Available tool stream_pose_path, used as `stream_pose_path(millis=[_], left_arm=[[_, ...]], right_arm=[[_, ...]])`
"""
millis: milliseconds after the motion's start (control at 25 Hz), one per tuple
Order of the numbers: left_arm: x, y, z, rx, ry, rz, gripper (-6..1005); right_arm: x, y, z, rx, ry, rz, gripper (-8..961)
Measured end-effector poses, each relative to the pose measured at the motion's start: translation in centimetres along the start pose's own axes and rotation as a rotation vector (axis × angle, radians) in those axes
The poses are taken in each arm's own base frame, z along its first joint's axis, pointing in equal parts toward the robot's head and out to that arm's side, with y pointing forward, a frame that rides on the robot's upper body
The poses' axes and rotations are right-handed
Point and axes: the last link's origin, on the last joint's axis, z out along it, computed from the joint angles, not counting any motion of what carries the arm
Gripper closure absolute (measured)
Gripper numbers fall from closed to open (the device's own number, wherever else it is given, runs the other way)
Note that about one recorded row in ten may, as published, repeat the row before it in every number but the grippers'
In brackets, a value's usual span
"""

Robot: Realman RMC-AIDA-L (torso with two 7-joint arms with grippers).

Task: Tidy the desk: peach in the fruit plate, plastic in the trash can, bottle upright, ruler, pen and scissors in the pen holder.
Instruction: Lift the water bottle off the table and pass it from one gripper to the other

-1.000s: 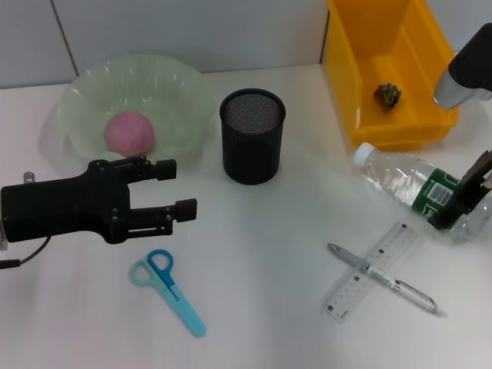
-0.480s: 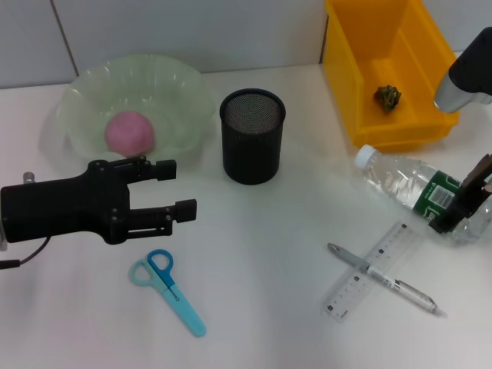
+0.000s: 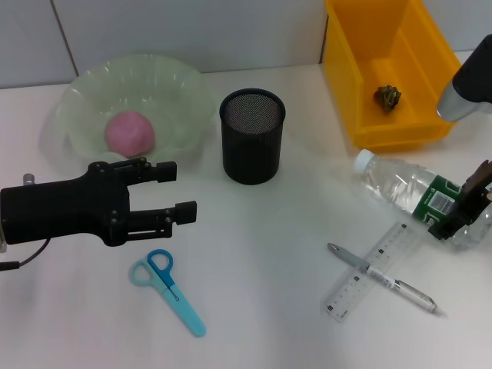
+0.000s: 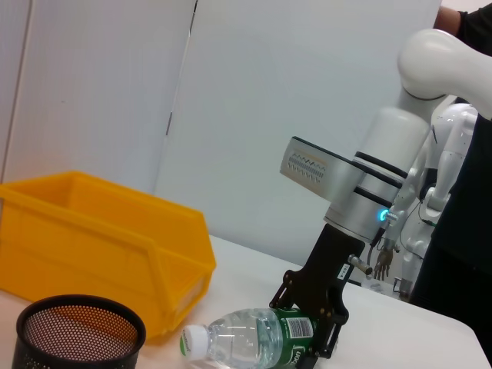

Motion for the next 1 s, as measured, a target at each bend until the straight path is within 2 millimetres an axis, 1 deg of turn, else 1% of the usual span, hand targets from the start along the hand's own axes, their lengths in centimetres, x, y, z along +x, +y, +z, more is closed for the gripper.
stream_pose_path(millis=[200,360,600,680,720,800,1000], left_arm=[[0.2,0.0,0.0,-0.002,-0.001,0.003,203],[0.3,-0.1,0.0,-0.004,-0.002,0.005,202],[0.4,-0.1,0.0,-0.004,-0.003,0.008,202],[0.4,-0.2,-0.1,0.003,0.001,0.007,202],[0.4,-0.3,-0.1,0.005,0.003,0.007,202],[0.5,-0.3,-0.2,0.01,0.008,0.007,202],[0.6,-0.3,-0.2,0.012,0.014,0.006,202]], right_arm=[[0.4,0.2,-0.3,0.007,-0.024,-0.005,186],[0.3,0.4,-1.1,0.01,-0.096,-0.02,186],[0.2,0.5,-1.7,0.011,-0.14,-0.038,187],[0.1,0.9,-2.7,0.007,-0.225,-0.065,187],[0.1,0.9,-2.7,0.007,-0.225,-0.065,187],[0.0,1.4,-3.6,-0.006,-0.315,-0.091,187],[0.3,1.7,-3.9,-0.015,-0.362,-0.102,187]])
